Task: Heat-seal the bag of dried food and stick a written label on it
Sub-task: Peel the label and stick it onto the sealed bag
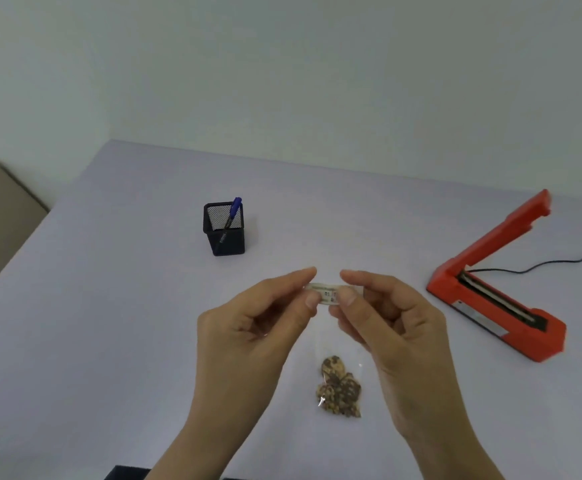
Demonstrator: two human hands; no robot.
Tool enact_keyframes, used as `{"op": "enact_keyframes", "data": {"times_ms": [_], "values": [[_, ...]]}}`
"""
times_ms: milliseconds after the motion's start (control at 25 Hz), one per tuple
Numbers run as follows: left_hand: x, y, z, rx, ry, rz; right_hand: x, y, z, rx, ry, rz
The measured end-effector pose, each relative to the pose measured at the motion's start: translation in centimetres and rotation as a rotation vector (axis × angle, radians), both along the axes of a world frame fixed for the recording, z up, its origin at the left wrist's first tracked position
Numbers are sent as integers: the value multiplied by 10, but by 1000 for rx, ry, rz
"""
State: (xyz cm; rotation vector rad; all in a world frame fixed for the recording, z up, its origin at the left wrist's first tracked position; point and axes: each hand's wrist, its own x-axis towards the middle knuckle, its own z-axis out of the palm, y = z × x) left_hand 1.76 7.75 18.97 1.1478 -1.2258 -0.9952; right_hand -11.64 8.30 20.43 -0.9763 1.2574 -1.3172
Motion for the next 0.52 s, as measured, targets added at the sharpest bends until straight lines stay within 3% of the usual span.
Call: {"op": "enact_keyframes", "data": {"times_ms": [520], "values": [[-6,7,-12,-693,-675,188,-5,16,7,-25,207,-93]]}}
